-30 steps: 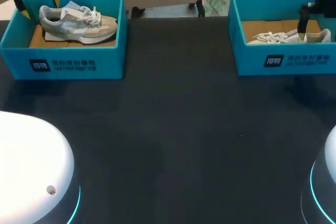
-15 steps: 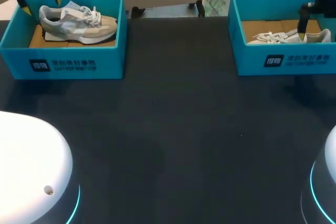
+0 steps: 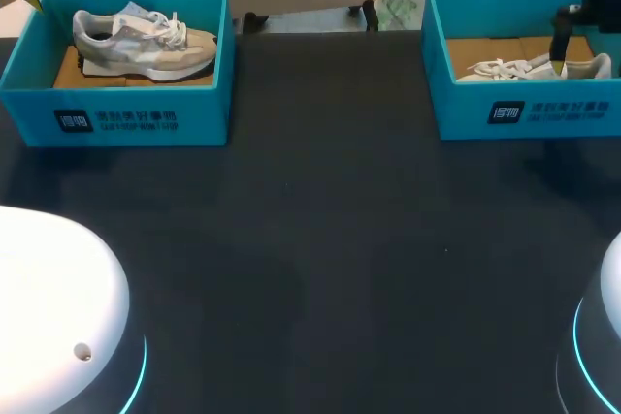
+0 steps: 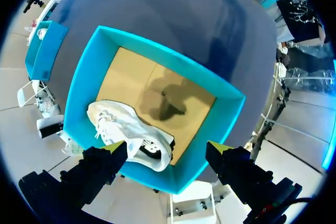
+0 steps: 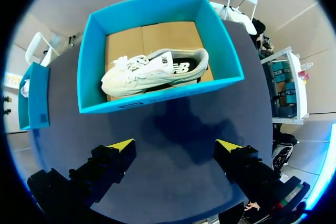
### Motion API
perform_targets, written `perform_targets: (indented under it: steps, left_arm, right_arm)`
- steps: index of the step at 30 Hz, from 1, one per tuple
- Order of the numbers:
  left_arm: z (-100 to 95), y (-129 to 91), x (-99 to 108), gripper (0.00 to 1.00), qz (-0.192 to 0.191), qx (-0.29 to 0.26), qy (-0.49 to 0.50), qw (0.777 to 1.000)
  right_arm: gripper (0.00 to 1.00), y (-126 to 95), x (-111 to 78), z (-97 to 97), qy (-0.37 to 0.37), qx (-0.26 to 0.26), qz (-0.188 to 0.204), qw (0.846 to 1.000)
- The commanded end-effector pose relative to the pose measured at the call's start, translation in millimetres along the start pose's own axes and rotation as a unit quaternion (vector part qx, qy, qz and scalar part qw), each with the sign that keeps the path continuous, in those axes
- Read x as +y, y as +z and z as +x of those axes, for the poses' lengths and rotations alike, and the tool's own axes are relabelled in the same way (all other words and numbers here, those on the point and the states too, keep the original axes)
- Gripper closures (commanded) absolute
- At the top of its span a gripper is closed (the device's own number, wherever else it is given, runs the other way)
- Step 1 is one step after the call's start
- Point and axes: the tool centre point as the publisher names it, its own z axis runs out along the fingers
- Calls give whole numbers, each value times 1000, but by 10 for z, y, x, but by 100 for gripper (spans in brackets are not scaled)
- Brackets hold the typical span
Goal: Take the shoe out of the shoebox, open the shoe tongue, remove and reinsert the insole, then place the shoe into the shoebox
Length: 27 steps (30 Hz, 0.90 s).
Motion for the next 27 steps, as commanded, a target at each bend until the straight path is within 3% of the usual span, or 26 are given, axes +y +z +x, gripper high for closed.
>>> perform_targets:
  steps: [1, 18, 27]
  left_arm:
    - [-23, 19, 191, 0, 1, -2, 11, 1000]
    - [41, 103, 747, 0, -17, -4, 73, 997]
    - [105, 187, 953, 0, 29, 1, 155, 988]
  right_arm:
    - [0, 1, -12, -3, 0, 1, -1, 1000]
    - [0, 1, -12, -3, 0, 1, -1, 1000]
    - [0, 1, -12, -3, 0, 1, -1, 1000]
